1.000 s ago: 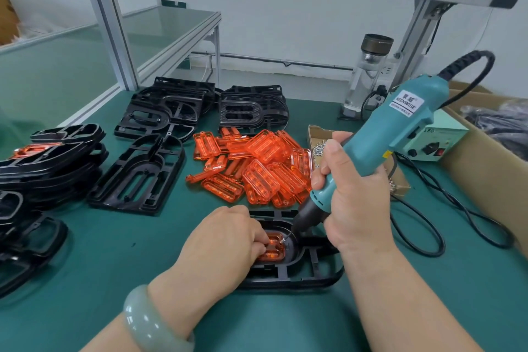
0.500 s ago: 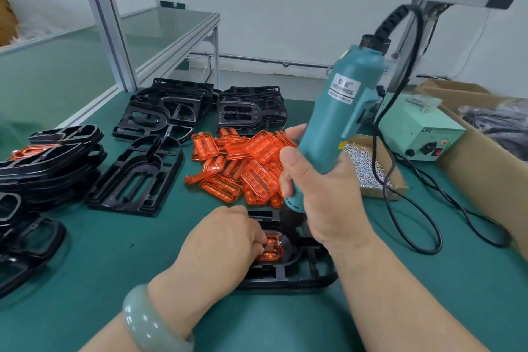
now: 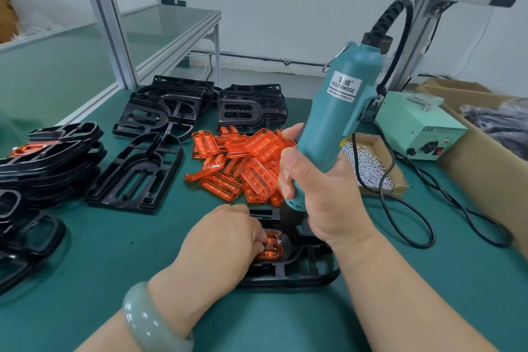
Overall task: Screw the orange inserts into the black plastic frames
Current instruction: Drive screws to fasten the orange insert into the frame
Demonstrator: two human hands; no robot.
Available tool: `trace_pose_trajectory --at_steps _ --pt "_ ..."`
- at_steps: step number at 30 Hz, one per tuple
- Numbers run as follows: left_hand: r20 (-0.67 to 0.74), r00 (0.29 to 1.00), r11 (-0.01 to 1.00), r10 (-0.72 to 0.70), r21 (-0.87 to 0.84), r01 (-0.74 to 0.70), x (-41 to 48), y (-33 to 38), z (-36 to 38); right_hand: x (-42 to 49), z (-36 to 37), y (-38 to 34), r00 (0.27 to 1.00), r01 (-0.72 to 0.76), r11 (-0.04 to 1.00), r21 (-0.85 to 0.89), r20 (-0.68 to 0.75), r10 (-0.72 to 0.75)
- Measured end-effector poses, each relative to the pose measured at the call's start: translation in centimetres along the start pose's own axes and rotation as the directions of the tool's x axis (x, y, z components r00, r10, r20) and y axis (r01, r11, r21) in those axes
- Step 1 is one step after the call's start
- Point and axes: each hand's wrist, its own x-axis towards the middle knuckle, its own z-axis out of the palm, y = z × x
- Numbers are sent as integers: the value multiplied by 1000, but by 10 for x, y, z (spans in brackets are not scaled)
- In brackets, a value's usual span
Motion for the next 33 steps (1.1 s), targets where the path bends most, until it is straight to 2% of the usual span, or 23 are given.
trace_pose_trajectory --at_steps 13,22,28,33 --pt "6 1000 999 9 50 -9 1 2 1 1 2 2 999 -6 1000 -25 42 7" --pt "-18 999 999 -37 -7 37 -1 1 2 -3 1 0 999 -3 1000 -16 51 4" --pt "24 997 997 -75 -33 76 0 5 -2 -5 12 1 995 -2 987 -158 98 18" --pt "55 994 995 -93 -16 94 0 7 -5 -4 9 0 990 9 989 -146 140 12"
